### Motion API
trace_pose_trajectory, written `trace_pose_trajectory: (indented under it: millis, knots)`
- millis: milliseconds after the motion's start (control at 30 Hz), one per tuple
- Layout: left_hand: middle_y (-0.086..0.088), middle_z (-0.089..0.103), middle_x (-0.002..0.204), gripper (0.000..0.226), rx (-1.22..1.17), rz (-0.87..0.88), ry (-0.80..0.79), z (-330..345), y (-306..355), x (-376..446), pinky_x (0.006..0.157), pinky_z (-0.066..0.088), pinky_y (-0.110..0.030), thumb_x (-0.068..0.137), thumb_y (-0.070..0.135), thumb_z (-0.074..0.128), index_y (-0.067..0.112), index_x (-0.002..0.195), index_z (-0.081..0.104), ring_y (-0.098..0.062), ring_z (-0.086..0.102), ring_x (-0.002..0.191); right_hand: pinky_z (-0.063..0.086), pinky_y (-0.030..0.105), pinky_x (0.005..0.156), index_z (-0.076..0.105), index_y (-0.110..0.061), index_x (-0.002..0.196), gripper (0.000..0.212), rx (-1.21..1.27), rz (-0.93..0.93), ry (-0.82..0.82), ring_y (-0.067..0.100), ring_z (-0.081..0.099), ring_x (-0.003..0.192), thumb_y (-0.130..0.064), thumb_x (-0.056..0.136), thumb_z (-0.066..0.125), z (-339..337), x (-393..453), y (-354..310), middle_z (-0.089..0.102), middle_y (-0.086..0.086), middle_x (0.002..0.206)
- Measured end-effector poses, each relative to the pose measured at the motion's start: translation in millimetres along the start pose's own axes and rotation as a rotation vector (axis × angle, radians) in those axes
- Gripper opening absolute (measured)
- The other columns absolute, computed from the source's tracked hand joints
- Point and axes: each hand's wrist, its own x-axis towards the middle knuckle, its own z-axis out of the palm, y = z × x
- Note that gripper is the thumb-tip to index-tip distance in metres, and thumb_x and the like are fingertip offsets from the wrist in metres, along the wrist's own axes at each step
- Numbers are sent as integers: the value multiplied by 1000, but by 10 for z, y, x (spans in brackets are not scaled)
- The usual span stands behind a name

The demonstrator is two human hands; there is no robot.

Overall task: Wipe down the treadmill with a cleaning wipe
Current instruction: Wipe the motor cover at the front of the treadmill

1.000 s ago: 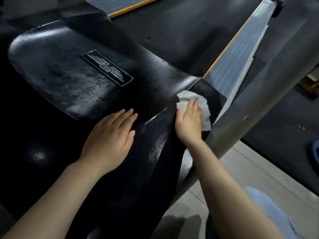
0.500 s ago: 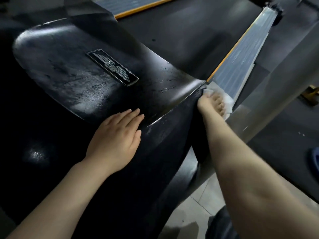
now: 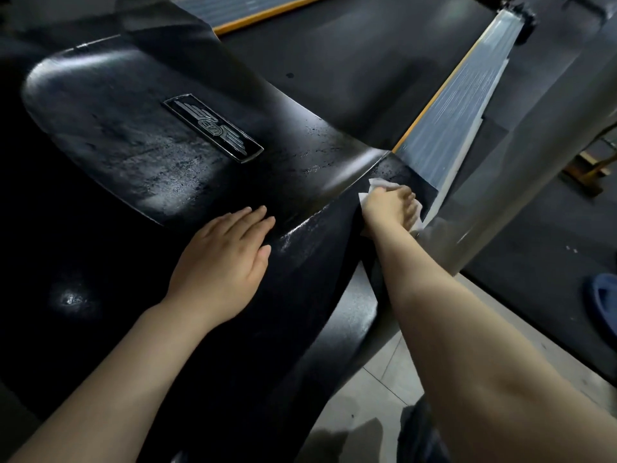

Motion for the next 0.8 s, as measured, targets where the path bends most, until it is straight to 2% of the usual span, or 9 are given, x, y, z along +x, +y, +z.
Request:
trace_pose_trajectory:
  millis: [100, 200, 300, 367, 467, 567, 667, 700, 800]
  knots:
    - [0, 43, 152, 59, -14, 0, 11, 1, -8, -9, 116, 17, -30, 96, 42, 22, 17, 143, 49, -18, 37, 142, 0, 36, 120, 18, -9, 154, 59, -68, -22, 4, 20, 7, 150, -33, 100, 29, 47, 59, 57, 13, 6, 163]
    - [0, 45, 151, 59, -12, -8, 26, -8, 0, -23, 116, 19, -32, 96, 42, 24, 18, 142, 50, -18, 38, 141, 3, 34, 120, 20, -5, 153, 59, -79, 50, 78, 24, 9, 150, -32, 101, 30, -8, 402, 92, 13, 9, 163]
    - [1, 47, 150, 57, -30, -30, 35, 0, 28, -16, 116, 21, -33, 94, 41, 26, 19, 140, 52, -17, 39, 141, 5, 34, 119, 17, -5, 154, 78, -29, 160, 49, 27, 9, 149, -45, 95, 50, -88, 551, 17, 10, 14, 162]
    - [0, 50, 148, 56, -36, -35, 49, -6, 40, 4, 115, 25, -34, 93, 40, 28, 18, 138, 55, -18, 42, 138, 8, 36, 119, 23, -8, 152, 82, -43, 160, 54, 27, 12, 148, -51, 90, 56, -115, 462, -36, 15, 14, 160]
    - [-1, 50, 147, 54, -30, -17, 38, -26, 44, 18, 114, 28, -35, 94, 37, 30, 17, 138, 54, -19, 43, 138, 5, 37, 121, 28, -12, 152, 58, -96, -16, 59, 22, 9, 150, -37, 100, 33, -61, 95, 100, 18, 11, 161]
    - [-1, 48, 148, 51, -44, 12, 35, -33, 18, -2, 115, 26, -34, 96, 35, 34, 16, 139, 53, -18, 41, 139, -1, 34, 122, 20, -10, 154, 57, -94, -269, -5, 21, 6, 151, -30, 101, 28, -15, -548, 471, 15, 11, 162]
    - [-2, 53, 144, 47, -95, 62, 56, -33, -33, -38, 114, 26, -34, 95, 30, 40, 14, 136, 56, -20, 44, 137, 14, 42, 121, 34, -1, 141, 56, -87, -597, -38, 29, 24, 143, -26, 92, 26, -165, -1308, 857, 34, 15, 148]
    - [-1, 55, 141, 45, -112, 71, 68, -38, -40, -43, 113, 27, -32, 94, 29, 42, 14, 133, 58, -20, 45, 136, 15, 44, 121, 33, 0, 141, 58, -98, -692, -79, 28, 23, 144, -27, 91, 25, -217, -1476, 985, 33, 14, 149]
    - [0, 60, 134, 39, -155, 55, 109, -56, -34, -57, 111, 28, -31, 92, 24, 46, 14, 127, 61, -20, 47, 132, 2, 40, 123, 14, -4, 154, 68, -180, -857, -218, 21, -1, 151, -29, 92, 24, -311, -1497, 1210, 7, 13, 163]
